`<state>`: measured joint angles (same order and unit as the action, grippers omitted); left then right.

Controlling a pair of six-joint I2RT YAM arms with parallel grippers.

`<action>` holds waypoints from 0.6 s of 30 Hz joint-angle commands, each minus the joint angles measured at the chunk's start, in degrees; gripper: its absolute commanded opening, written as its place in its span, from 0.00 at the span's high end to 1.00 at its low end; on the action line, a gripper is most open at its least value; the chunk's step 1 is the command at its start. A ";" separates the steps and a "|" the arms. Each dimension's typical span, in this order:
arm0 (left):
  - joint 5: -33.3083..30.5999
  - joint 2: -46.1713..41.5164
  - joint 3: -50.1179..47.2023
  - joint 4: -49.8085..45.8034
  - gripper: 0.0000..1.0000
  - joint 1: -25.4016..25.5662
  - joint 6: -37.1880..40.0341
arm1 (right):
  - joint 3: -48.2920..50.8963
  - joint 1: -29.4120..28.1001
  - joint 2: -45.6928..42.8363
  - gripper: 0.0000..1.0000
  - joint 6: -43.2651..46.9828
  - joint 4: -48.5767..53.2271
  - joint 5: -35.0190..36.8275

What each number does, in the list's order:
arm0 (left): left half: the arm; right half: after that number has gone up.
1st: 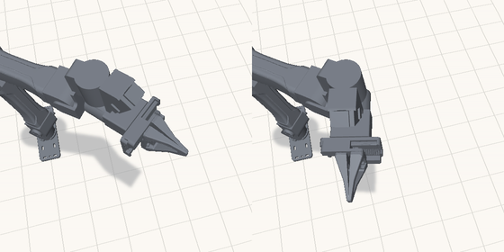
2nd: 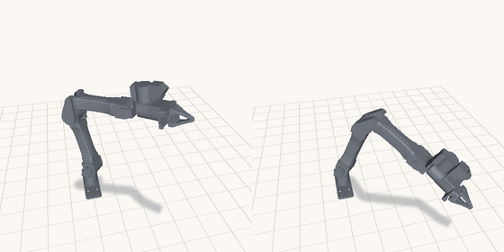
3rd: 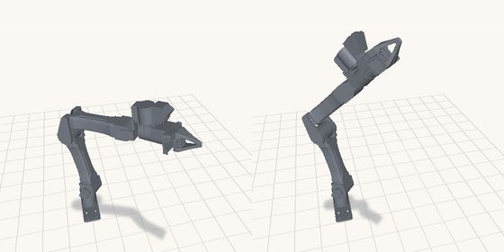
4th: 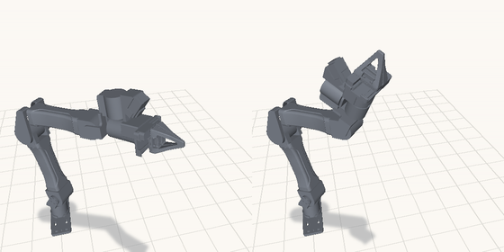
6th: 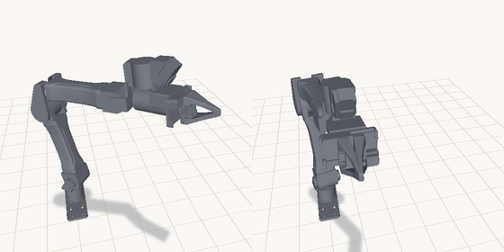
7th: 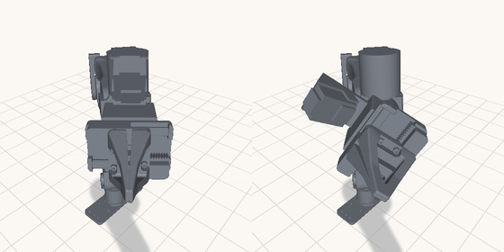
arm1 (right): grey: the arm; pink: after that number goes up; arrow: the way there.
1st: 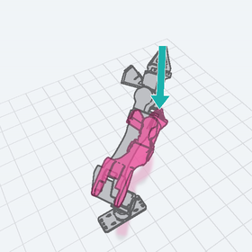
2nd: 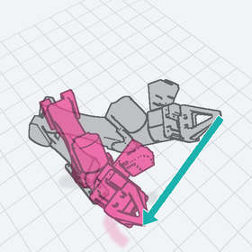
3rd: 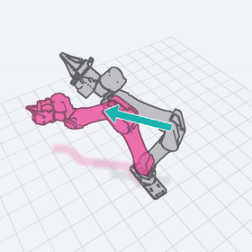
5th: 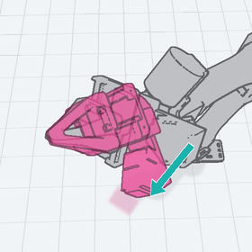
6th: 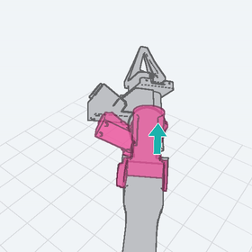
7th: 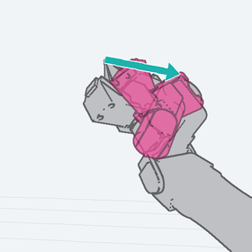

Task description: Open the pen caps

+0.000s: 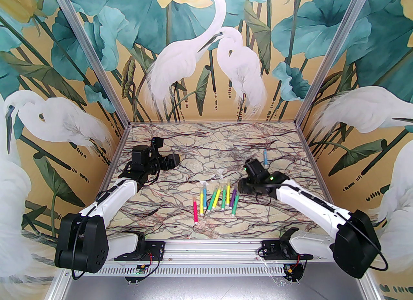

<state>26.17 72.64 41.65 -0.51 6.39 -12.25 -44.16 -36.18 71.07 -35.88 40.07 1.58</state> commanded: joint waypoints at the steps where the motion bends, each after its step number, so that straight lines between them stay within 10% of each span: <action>1: 1.45 -0.65 0.01 1.74 0.15 -0.07 0.25 | 1.64 -2.62 1.49 0.52 -6.11 -2.09 -2.02; 18: 1.13 -2.55 -0.52 1.14 0.15 0.02 0.39 | 3.73 -9.08 10.05 0.58 -13.70 -7.85 -1.26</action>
<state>26.33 71.24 41.65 0.30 6.39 -12.25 -41.45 -44.80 80.34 -47.57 32.91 -0.45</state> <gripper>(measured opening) 0.853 0.424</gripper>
